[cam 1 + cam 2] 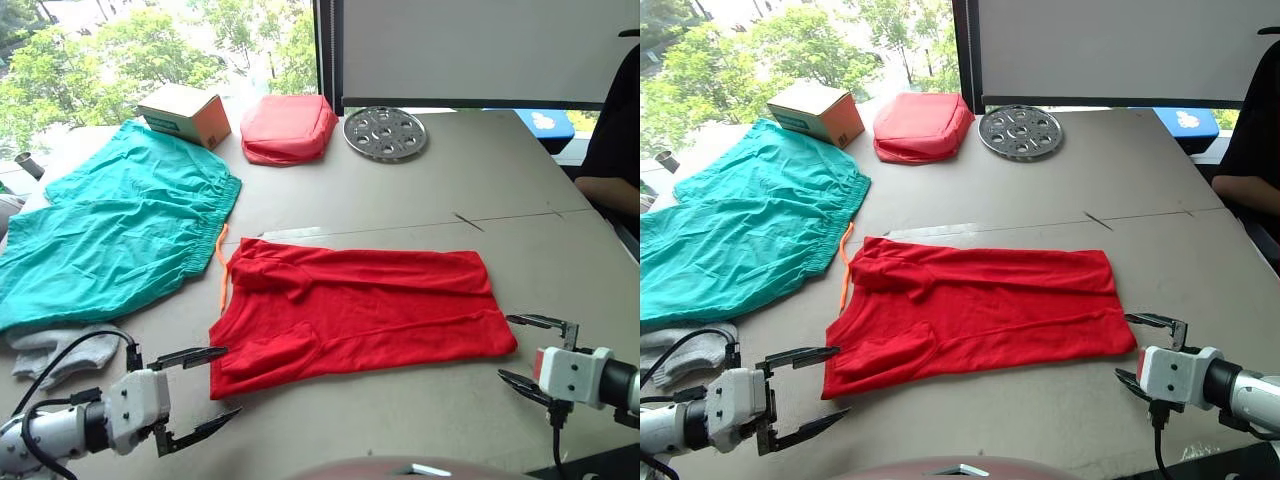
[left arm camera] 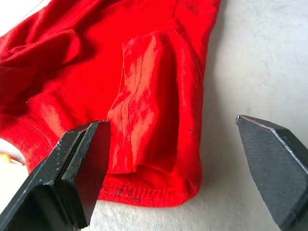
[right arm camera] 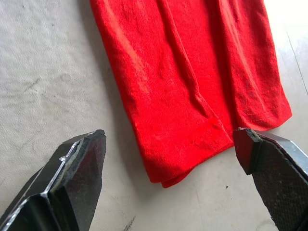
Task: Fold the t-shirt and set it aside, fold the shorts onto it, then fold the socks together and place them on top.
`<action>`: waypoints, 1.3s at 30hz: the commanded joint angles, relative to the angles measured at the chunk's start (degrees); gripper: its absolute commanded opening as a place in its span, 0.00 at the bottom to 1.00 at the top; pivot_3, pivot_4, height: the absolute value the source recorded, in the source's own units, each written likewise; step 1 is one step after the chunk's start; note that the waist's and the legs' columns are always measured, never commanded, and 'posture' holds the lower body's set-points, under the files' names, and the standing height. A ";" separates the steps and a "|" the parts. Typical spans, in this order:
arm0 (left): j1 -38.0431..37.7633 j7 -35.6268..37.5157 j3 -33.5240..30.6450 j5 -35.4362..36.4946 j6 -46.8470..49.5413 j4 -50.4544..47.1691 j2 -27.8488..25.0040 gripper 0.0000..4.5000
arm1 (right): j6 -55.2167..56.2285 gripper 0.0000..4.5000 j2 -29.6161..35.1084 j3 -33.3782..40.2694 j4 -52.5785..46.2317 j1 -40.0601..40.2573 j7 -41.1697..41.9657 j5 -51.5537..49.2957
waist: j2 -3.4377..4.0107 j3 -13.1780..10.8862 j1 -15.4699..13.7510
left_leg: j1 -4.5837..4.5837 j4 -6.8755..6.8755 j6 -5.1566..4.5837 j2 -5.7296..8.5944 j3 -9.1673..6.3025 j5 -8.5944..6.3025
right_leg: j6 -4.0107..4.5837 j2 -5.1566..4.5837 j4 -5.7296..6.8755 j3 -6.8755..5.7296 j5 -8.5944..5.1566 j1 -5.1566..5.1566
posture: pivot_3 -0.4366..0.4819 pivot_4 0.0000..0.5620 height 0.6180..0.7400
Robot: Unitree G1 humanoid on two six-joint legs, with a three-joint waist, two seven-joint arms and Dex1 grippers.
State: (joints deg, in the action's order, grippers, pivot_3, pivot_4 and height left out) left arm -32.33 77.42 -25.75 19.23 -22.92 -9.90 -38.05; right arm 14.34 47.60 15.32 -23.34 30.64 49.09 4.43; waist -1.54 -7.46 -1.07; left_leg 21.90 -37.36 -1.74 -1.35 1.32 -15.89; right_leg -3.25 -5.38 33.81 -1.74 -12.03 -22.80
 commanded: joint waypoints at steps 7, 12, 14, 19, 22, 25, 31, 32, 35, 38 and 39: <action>2.19 -6.38 4.42 -5.92 -16.06 5.33 0.77 0.99 | 7.85 0.99 -1.91 -1.44 5.26 1.42 -5.85 5.55 | -0.11 0.09 0.10 | -0.04 0.00 -0.15 -0.04 0.02 0.08 | 0.00 0.26 0.02 0.02 0.00 0.02 | 0.48 0.27 1.00; 3.26 -10.76 4.61 -8.14 -18.74 7.45 -0.43 0.99 | 11.97 0.99 -2.45 -2.04 6.95 -0.09 -9.53 8.88 | -0.22 0.15 0.18 | -0.07 -0.04 -0.15 -0.06 0.07 0.08 | -0.01 0.26 0.04 0.05 0.00 0.03 | 0.48 0.27 1.00; 3.18 -12.22 4.55 -8.78 -20.45 7.99 -0.86 0.99 | 13.62 0.99 -2.78 -2.25 7.54 -0.65 -11.21 10.40 | -0.24 0.17 0.21 | -0.08 -0.04 -0.15 -0.09 0.07 0.08 | -0.01 0.30 0.05 0.04 0.00 0.03 | 0.48 0.27 1.00; 3.28 -15.96 3.84 -10.88 -28.62 11.13 -2.26 0.99 | 16.59 0.99 -4.59 -4.18 8.59 -3.16 -16.50 16.41 | -0.29 0.19 0.39 | -0.15 -0.04 -0.14 -0.19 0.18 0.08 | -0.01 0.33 0.08 0.04 0.01 0.03 | 0.48 0.27 1.00; 2.57 -17.83 4.06 -11.97 -32.09 13.22 -3.62 0.99 | 17.76 0.99 -4.92 -5.09 10.11 -4.44 -18.91 19.17 | -0.34 0.22 0.52 | -0.23 -0.04 -0.14 -0.30 0.34 0.08 | -0.01 0.33 0.10 0.03 0.01 0.03 | 0.48 0.27 1.00; 2.54 -20.37 4.36 -13.52 -34.20 14.36 -4.37 0.99 | 18.17 0.99 -5.09 -5.47 11.11 -5.90 -21.03 21.05 | -0.37 0.21 0.62 | -0.33 -0.06 -0.13 -0.54 0.65 0.07 | 0.00 0.33 0.09 -0.02 0.01 0.03 | 0.48 0.27 1.00; 2.68 -24.59 5.19 -15.96 -36.80 15.13 -5.22 0.99 | 19.07 0.99 -4.58 -5.03 11.54 -5.15 -24.51 24.90 | -0.37 0.21 0.81 | -0.67 -0.13 0.03 -1.00 1.46 -0.02 | 0.00 0.15 0.08 -0.19 0.01 0.02 | 0.48 0.27 1.00; 2.84 -25.38 5.26 -16.46 -36.84 15.25 -5.34 0.99 | 19.54 0.99 -4.30 -4.64 11.50 -4.79 -25.36 25.90 | -0.37 0.21 0.79 | -0.71 -0.13 0.04 -1.02 1.54 -0.02 | 0.00 0.09 0.08 -0.19 0.01 0.02 | 0.48 0.27 1.00; -1.67 -27.38 3.85 -16.52 -37.93 12.22 -5.02 0.99 | 19.61 0.99 -4.11 -4.19 11.60 -5.23 -27.67 27.86 | -0.38 0.21 1.06 | -0.74 -0.10 0.02 -1.02 1.67 -0.05 | 0.00 -0.04 0.07 -0.22 0.01 -0.02 | 0.48 0.27 1.00; -2.61 -29.35 3.95 -16.70 -36.64 10.24 -5.48 0.99 | 18.88 0.99 -4.39 -4.26 12.17 -7.07 -29.57 29.04 | -0.39 0.20 1.13 | -0.81 -0.05 -0.09 -1.01 1.88 -0.13 | 0.00 -0.22 0.07 -0.28 0.01 -0.05 | 0.48 0.27 1.00; -2.59 -29.92 4.15 -16.65 -36.10 9.66 -5.63 0.99 | 18.86 0.99 -4.46 -4.40 12.23 -7.87 -30.39 29.73 | -0.36 0.18 1.04 | -0.82 -0.05 -0.09 -1.00 1.91 -0.13 | 0.00 -0.24 0.07 -0.31 0.01 -0.06 | 0.48 0.27 1.00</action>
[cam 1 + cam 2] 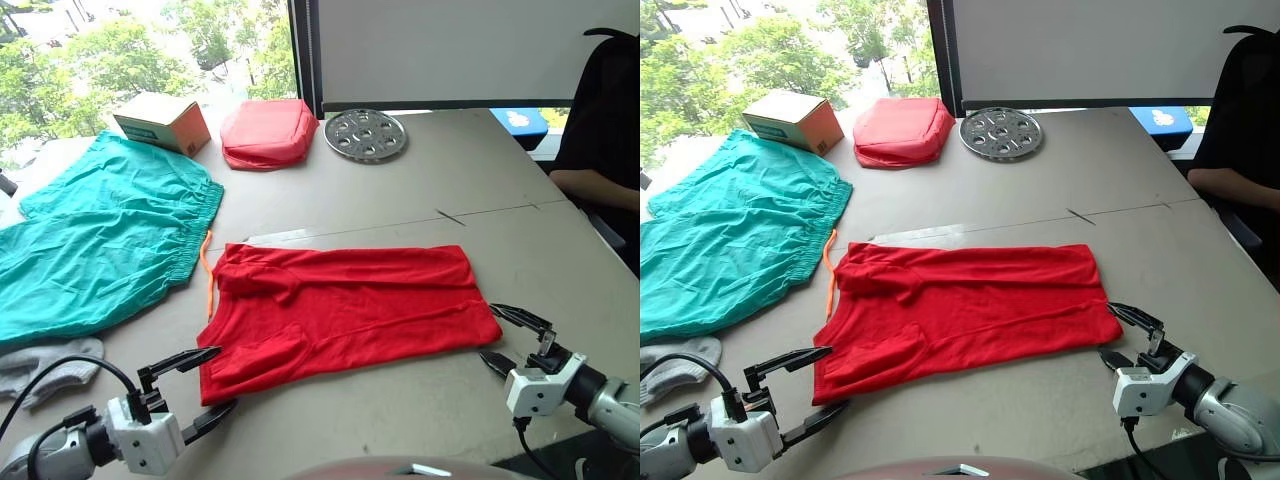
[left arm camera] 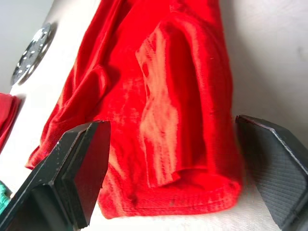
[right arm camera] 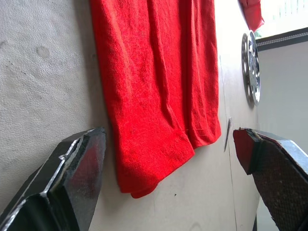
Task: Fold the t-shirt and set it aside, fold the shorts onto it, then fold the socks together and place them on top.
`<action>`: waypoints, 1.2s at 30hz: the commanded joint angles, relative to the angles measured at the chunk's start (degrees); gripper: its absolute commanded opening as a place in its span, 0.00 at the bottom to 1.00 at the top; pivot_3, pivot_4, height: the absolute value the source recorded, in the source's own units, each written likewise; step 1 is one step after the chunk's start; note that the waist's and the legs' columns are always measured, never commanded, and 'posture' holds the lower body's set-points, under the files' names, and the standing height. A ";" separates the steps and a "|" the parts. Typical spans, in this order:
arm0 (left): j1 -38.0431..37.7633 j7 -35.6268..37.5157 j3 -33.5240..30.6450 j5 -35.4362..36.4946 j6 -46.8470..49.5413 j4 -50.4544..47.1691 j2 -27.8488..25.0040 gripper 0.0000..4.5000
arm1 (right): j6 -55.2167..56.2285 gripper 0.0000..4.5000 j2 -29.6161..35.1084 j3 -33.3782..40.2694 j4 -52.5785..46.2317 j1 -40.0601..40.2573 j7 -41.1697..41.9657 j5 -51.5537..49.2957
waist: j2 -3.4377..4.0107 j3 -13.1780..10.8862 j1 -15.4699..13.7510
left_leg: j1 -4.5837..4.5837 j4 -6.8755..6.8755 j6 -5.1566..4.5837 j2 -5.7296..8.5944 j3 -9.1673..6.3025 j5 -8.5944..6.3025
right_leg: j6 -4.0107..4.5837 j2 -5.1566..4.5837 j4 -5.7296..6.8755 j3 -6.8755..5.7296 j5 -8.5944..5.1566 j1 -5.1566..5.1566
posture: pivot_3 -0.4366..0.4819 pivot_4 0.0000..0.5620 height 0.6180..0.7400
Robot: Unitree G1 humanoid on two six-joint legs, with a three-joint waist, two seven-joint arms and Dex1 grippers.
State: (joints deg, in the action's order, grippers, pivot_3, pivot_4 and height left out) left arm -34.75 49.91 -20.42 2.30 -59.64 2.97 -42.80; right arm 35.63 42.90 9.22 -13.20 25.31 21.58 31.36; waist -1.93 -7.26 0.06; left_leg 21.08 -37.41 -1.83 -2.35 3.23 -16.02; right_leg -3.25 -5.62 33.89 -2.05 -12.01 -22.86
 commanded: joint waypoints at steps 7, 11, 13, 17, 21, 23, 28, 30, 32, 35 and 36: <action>-0.99 -5.05 -0.68 -0.73 1.59 -3.96 -1.27 0.99 | -3.26 0.99 0.37 -0.29 2.32 -4.12 -3.28 3.89 | 0.01 0.00 -0.18 | 0.00 0.00 -0.11 0.00 0.41 -0.05 | 0.00 -0.28 0.05 -0.12 0.00 -0.21 | 0.48 0.27 1.00; -1.71 -6.31 -0.25 -1.86 1.18 -3.80 -1.28 0.99 | -3.09 0.99 0.02 -1.85 1.51 -3.37 -3.43 4.78 | -0.06 0.04 -0.13 | -0.05 0.02 -0.36 -0.01 0.44 -0.13 | 0.01 -0.27 0.09 -0.17 0.02 -0.21 | 0.48 0.27 1.00; -2.02 -6.85 -0.14 -2.33 1.30 -3.73 -1.47 0.99 | -3.23 0.99 -0.20 -2.61 1.20 -3.73 -3.44 5.06 | -0.14 0.09 0.06 | -0.12 0.06 -0.34 -0.03 0.48 -0.18 | 0.01 -0.25 0.10 -0.18 0.02 -0.20 | 0.48 0.27 1.00; -1.88 -7.54 0.48 -3.13 1.57 -3.18 -2.03 0.72 | -3.68 0.81 0.12 -4.47 1.73 -4.94 -2.73 5.14 | -0.18 0.11 0.41 | -0.23 0.06 -0.32 -0.25 0.66 -0.21 | 0.01 -0.24 0.10 -0.23 0.01 -0.20 | 0.48 0.27 1.00; -1.98 -8.38 1.58 -4.58 0.85 -2.21 -1.97 0.33 | -4.00 0.42 0.95 -6.01 2.42 -5.77 -1.44 4.15 | -0.18 0.11 0.77 | -0.31 0.05 -0.21 -0.37 0.87 -0.27 | 0.01 -0.26 0.09 -0.24 0.01 -0.23 | 0.48 0.27 1.00; -2.34 -8.54 2.42 -4.47 1.05 -2.09 -2.15 0.10 | -4.33 0.20 1.31 -6.21 2.44 -5.83 -0.82 3.37 | -0.18 0.11 0.77 | -0.32 0.06 -0.24 -0.41 0.92 -0.25 | 0.01 -0.26 0.10 -0.25 0.02 -0.27 | 0.48 0.27 1.00; -4.47 -7.69 6.33 -1.83 1.91 -2.41 -2.87 0.00 | -4.95 0.01 2.18 -5.88 1.86 -5.66 0.48 1.32 | -0.16 0.11 0.77 | -0.32 0.07 -0.17 -0.47 0.94 -0.31 | 0.02 -0.25 0.12 -0.31 0.02 -0.30 | 0.48 0.27 1.00; -5.62 -7.78 7.34 -0.29 2.55 -3.01 -3.03 0.00 | -5.15 0.01 2.41 -5.55 1.56 -5.51 0.95 0.57 | -0.16 0.11 0.74 | -0.33 0.07 -0.16 -0.49 0.96 -0.36 | 0.02 -0.25 0.12 -0.31 0.02 -0.31 | 0.48 0.27 1.00; -6.11 -7.76 7.72 1.44 3.13 -3.57 -3.63 0.00 | -5.55 0.01 2.57 -5.22 1.43 -5.33 1.42 -0.31 | -0.16 0.11 0.65 | -0.33 0.06 -0.17 -0.49 0.95 -0.38 | 0.02 -0.25 0.12 -0.32 0.02 -0.31 | 0.48 0.27 1.00; -6.32 -7.35 7.02 5.65 5.87 -4.85 -4.79 0.00 | -6.68 0.01 2.74 -4.60 0.73 -4.49 2.97 -2.90 | -0.14 0.10 0.51 | -0.32 0.06 -0.16 -0.50 0.94 -0.38 | 0.02 -0.25 0.12 -0.35 0.02 -0.31 | 0.48 0.27 1.00; -6.03 -6.89 7.01 7.00 6.84 -4.83 -5.35 0.08 | -7.35 0.00 2.76 -4.29 0.29 -3.93 3.92 -4.60 | -0.13 0.10 0.50 | -0.32 0.06 -0.16 -0.50 0.94 -0.38 | 0.02 -0.26 0.12 -0.35 0.02 -0.31 | 0.48 0.27 1.00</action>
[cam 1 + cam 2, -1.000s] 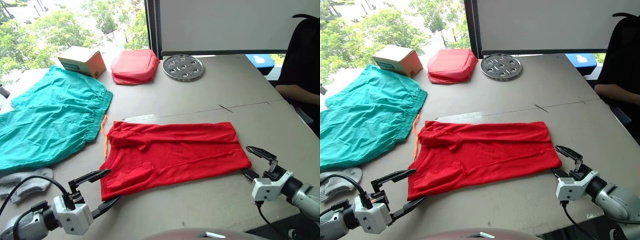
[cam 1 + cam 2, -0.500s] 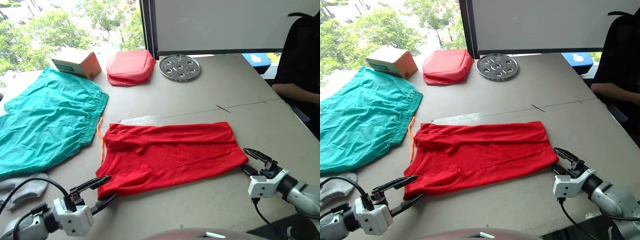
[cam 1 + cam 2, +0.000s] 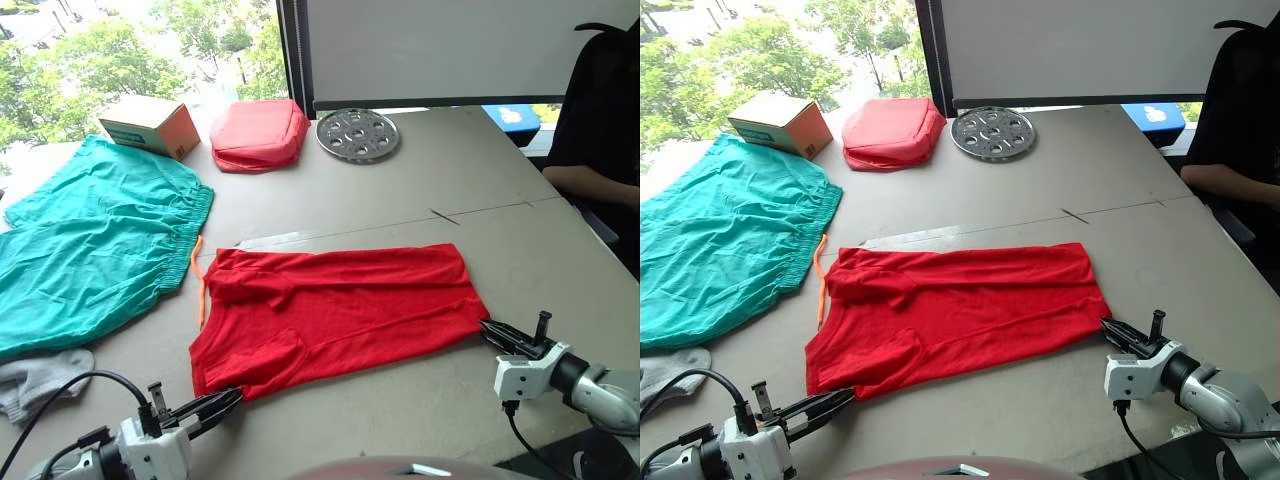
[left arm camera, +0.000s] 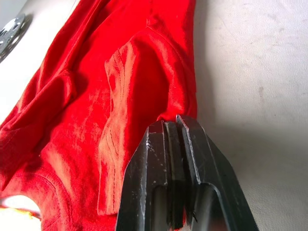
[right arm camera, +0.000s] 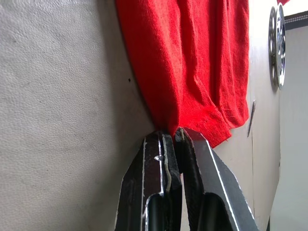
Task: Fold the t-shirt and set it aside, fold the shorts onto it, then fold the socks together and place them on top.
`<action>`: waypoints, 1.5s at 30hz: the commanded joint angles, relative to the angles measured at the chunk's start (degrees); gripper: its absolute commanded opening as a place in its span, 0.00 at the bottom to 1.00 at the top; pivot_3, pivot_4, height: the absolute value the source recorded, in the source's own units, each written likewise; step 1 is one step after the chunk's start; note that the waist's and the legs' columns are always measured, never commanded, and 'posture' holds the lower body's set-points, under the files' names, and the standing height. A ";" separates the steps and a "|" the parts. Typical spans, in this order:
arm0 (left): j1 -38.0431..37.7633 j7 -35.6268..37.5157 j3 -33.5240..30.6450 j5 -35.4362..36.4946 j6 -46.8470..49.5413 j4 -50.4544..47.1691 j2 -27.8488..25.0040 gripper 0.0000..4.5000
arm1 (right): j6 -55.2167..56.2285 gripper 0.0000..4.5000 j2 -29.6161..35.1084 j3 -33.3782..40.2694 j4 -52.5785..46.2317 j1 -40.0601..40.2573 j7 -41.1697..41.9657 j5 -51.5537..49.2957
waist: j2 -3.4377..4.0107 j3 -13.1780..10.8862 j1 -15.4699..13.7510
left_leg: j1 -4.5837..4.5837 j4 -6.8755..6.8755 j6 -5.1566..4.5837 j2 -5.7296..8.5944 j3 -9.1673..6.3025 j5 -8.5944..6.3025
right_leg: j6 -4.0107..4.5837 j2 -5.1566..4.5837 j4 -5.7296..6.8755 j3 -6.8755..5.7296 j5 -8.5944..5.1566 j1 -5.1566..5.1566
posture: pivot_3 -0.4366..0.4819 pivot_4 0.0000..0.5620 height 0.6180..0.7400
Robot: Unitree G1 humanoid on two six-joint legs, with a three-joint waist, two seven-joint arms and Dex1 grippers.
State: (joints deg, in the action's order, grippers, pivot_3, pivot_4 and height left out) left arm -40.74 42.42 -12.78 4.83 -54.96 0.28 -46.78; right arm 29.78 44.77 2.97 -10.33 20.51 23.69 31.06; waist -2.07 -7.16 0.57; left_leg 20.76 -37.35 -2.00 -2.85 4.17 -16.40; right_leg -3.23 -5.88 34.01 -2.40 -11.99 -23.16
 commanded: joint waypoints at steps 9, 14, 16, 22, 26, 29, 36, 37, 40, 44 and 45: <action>-1.10 3.28 2.89 3.19 1.76 -1.28 -0.87 0.78 | -1.28 0.67 2.52 2.71 -3.47 3.37 4.17 -7.94 | -0.01 0.07 -0.43 | 0.01 0.00 0.06 0.04 -0.02 -0.21 | 0.01 0.05 -0.01 -0.01 0.01 0.02 | 0.48 0.27 1.00; -3.88 3.74 5.73 3.16 1.88 -2.12 -0.02 0.78 | -2.39 0.67 2.70 2.32 -4.41 4.27 7.05 -13.82 | 0.01 0.12 -1.16 | 0.00 0.00 0.09 0.05 0.02 -0.26 | 0.10 0.09 0.00 -0.04 0.06 0.02 | 0.48 0.27 1.00; -4.16 3.75 6.35 3.50 2.30 -1.96 0.10 0.78 | -3.47 0.67 2.57 2.29 -4.68 4.32 8.58 -16.78 | 0.05 0.15 -1.31 | -0.02 -0.01 0.09 0.03 -0.02 -0.26 | 0.00 0.09 0.00 -0.03 0.00 0.04 | 0.48 0.27 1.00; -4.04 4.77 8.07 6.37 4.92 -0.74 -0.11 0.78 | -11.09 0.67 2.46 1.76 -8.24 6.36 16.19 -28.73 | 0.17 0.21 -1.39 | -0.02 -0.04 0.07 0.01 -0.04 -0.28 | 0.00 0.08 -0.01 -0.02 0.00 0.04 | 0.48 0.27 1.00; -1.89 7.85 9.49 11.32 9.89 1.95 -0.39 0.78 | -18.35 0.67 2.87 2.02 -12.91 7.71 20.62 -35.71 | 0.45 0.36 -1.42 | -0.02 -0.04 0.04 0.02 -0.04 -0.30 | 0.00 0.08 -0.01 -0.02 0.00 0.04 | 0.48 0.27 1.00; 0.10 10.27 10.81 12.51 12.58 5.65 0.32 0.78 | -21.23 0.67 3.67 2.30 -15.37 7.75 23.11 -37.49 | 0.85 0.50 -1.47 | -0.03 -0.07 0.04 0.02 -0.02 -0.29 | 0.00 0.07 -0.01 -0.02 0.00 0.04 | 0.48 0.27 1.00; 4.62 15.40 10.99 17.19 17.71 12.19 2.15 0.78 | -23.41 0.67 4.10 2.42 -13.76 6.77 25.97 -38.10 | 1.63 0.91 -1.77 | -0.09 -0.10 0.05 0.12 0.01 -0.29 | -0.02 0.04 -0.02 -0.02 -0.01 0.13 | 0.48 0.27 1.00; 4.84 17.38 8.37 20.97 21.46 9.52 -1.07 0.78 | -24.38 0.67 3.64 2.70 -13.13 6.05 25.74 -38.60 | 1.68 0.93 -1.79 | -0.11 -0.10 0.05 0.12 0.01 -0.29 | -0.02 0.06 -0.02 -0.02 -0.01 0.15 | 0.48 0.27 1.00; 6.85 22.10 1.22 30.43 32.03 4.96 -8.55 0.78 | -26.45 0.67 2.93 3.55 -11.41 2.84 25.22 -39.49 | 1.08 0.72 -1.78 | -0.18 -0.12 0.07 0.11 -0.03 -0.28 | -0.01 0.15 0.32 -0.09 -0.01 0.13 | 0.48 0.27 1.00; 8.31 25.58 -0.58 29.59 34.97 6.18 -8.07 0.78 | -26.54 0.67 3.94 3.63 -9.75 0.36 26.08 -38.03 | 0.77 0.56 -1.27 | -0.14 -0.17 0.27 -0.32 -0.21 -0.19 | 0.02 0.41 0.55 -0.25 -0.03 -0.05 | 0.48 0.27 1.00; 8.49 26.02 -0.97 28.66 35.28 6.07 -7.71 0.78 | -26.98 0.67 4.06 3.52 -9.53 -0.04 26.31 -37.97 | 0.71 0.53 -1.17 | -0.12 -0.15 0.31 -0.28 -0.12 -0.24 | 0.02 0.40 0.48 -0.15 -0.03 -0.09 | 0.48 0.27 1.00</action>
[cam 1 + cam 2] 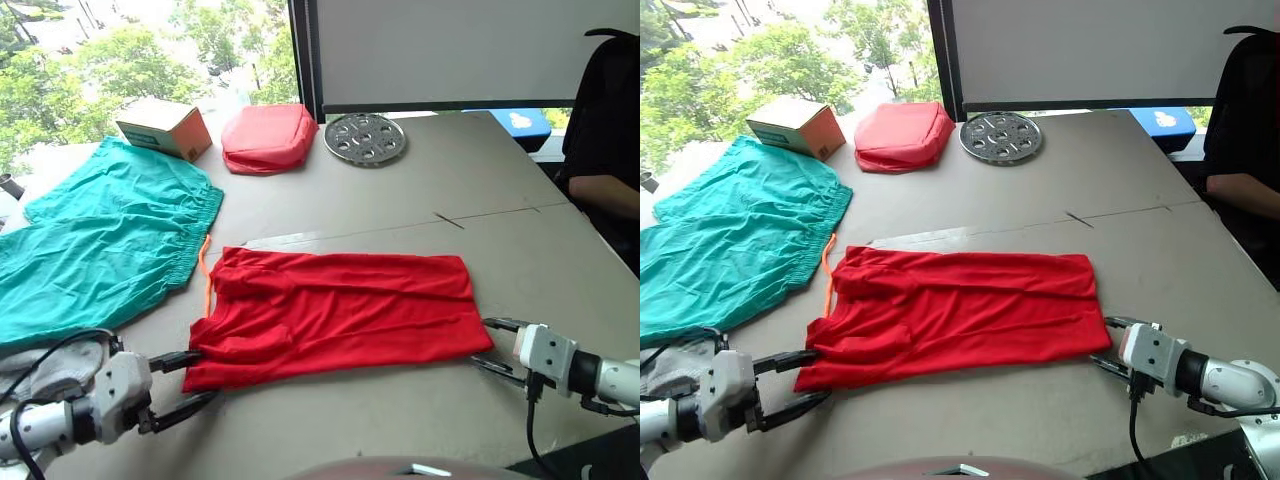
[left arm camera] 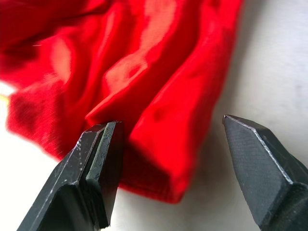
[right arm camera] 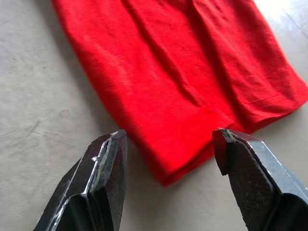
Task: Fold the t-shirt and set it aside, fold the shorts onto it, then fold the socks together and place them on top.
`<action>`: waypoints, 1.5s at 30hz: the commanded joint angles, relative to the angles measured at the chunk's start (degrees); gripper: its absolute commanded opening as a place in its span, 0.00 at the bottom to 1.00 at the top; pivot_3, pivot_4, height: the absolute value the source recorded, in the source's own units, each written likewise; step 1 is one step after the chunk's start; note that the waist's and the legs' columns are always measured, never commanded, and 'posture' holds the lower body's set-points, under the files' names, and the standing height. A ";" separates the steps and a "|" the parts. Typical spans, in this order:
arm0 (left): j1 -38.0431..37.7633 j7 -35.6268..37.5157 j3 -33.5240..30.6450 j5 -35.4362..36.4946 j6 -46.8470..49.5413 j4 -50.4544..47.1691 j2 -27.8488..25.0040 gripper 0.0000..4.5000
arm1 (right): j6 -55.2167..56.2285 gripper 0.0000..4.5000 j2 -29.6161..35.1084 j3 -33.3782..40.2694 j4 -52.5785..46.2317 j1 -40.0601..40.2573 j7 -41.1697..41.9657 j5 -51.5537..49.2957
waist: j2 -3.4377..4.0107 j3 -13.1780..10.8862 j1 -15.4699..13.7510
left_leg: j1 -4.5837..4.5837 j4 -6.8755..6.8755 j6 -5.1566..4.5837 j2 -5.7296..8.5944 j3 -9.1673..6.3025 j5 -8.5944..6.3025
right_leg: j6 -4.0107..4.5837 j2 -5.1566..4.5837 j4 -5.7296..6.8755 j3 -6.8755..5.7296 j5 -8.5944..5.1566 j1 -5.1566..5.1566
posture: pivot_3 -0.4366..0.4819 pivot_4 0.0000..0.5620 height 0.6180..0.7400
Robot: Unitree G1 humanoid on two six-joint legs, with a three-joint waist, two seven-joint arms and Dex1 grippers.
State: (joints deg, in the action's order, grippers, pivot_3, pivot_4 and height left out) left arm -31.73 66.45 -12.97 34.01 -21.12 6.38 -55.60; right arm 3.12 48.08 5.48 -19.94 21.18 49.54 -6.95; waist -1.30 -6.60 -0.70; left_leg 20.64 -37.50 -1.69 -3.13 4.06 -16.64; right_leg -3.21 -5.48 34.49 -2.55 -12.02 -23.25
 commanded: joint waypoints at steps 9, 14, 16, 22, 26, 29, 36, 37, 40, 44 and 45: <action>-1.03 4.77 -2.00 -4.32 1.58 -4.41 3.49 0.78 | -1.64 0.67 0.56 -1.81 1.28 -2.94 1.97 1.31 | -0.32 -0.07 -0.29 | 0.18 0.03 0.00 -0.03 0.16 -0.08 | 0.12 0.04 -0.28 0.06 0.08 -0.10 | 0.48 0.27 1.00; -1.30 3.68 -2.89 -4.53 4.82 -8.24 4.27 0.36 | -2.00 0.23 0.62 -2.83 1.84 -3.24 2.36 1.83 | -0.35 -0.08 -0.21 | 0.17 0.02 0.01 -0.05 0.12 -0.07 | 0.10 0.00 -0.29 0.08 0.07 -0.10 | 0.48 0.27 1.00; -1.32 3.29 -3.26 -4.65 6.14 -9.79 4.55 0.15 | -1.78 0.01 0.82 -2.74 1.94 -3.07 2.30 2.33 | -0.37 -0.08 -0.22 | 0.19 0.02 0.01 -0.05 0.11 -0.07 | 0.11 0.01 -0.30 0.08 0.08 -0.11 | 0.48 0.27 1.00; -1.68 2.78 -5.12 -4.49 8.73 -13.14 5.30 0.01 | -2.40 0.00 0.96 -0.64 1.29 -2.54 2.14 1.35 | -0.39 -0.09 -0.24 | 0.20 0.03 0.01 -0.03 0.11 -0.07 | 0.12 0.03 -0.30 0.08 0.09 -0.10 | 0.48 0.27 1.00; -1.72 2.42 -6.55 -3.14 12.12 -15.71 5.64 0.01 | -2.14 0.00 1.60 1.36 0.92 -2.02 1.29 2.12 | -0.41 -0.11 -0.27 | 0.20 0.02 0.01 -0.04 0.10 -0.08 | 0.11 0.02 -0.32 0.08 0.08 -0.10 | 0.48 0.27 1.00; -1.27 2.95 -6.64 -3.94 12.83 -16.07 6.17 0.00 | -0.59 0.16 3.34 2.40 1.19 -0.54 2.60 2.78 | -0.35 -0.16 -0.30 | 0.22 0.02 0.01 -0.02 0.10 -0.07 | 0.11 0.01 -0.32 0.09 0.08 -0.10 | 0.48 0.27 1.00; -0.87 4.32 -6.63 -5.34 12.30 -14.80 7.13 0.00 | 3.50 0.64 4.83 6.55 -0.17 4.87 2.67 4.93 | -0.43 -0.14 -0.38 | 0.22 0.04 0.01 0.00 0.13 -0.08 | 0.11 0.09 -0.33 0.08 0.08 -0.10 | 0.48 0.27 1.00; -0.97 4.59 -6.68 -5.55 12.04 -14.58 7.23 0.00 | 3.37 0.64 4.49 7.17 -0.93 5.31 2.70 4.07 | -0.45 -0.15 -0.41 | 0.23 0.04 0.01 0.00 0.14 -0.08 | 0.10 0.09 -0.34 0.08 0.07 -0.10 | 0.48 0.27 1.00; -1.33 5.13 -6.85 -6.13 11.40 -14.08 7.69 0.00 | 2.58 0.64 3.61 6.85 -3.69 5.51 2.93 2.10 | -0.47 -0.16 -0.22 | 0.22 0.04 0.01 -0.03 0.09 -0.08 | 0.10 0.09 -0.36 0.08 0.07 -0.10 | 0.48 0.27 1.00; -1.50 5.49 -6.89 -6.52 11.00 -13.75 8.14 0.00 | 2.14 0.64 2.61 3.53 -3.84 3.68 2.86 2.97 | -0.48 -0.16 -0.13 | 0.18 0.03 0.01 -0.06 0.10 -0.08 | 0.10 0.09 -0.36 0.11 0.07 -0.10 | 0.48 0.27 1.00; -1.51 5.55 -6.90 -6.58 10.93 -13.73 8.20 0.00 | 2.31 0.64 2.39 2.40 -3.45 2.97 2.77 3.44 | -0.49 -0.17 -0.14 | 0.19 0.03 0.01 -0.06 0.10 -0.08 | 0.10 0.09 -0.36 0.11 0.08 -0.11 | 0.48 0.27 1.00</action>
State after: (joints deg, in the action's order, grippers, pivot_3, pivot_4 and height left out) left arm -32.95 71.53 -18.22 27.41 -9.20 -7.08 -47.70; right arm 5.07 50.87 8.52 -22.52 24.75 52.23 -3.60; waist -1.79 -6.76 -0.84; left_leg 20.83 -37.48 -1.68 -3.19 4.15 -16.72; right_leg -3.11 -5.39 34.11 -2.44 -11.95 -23.36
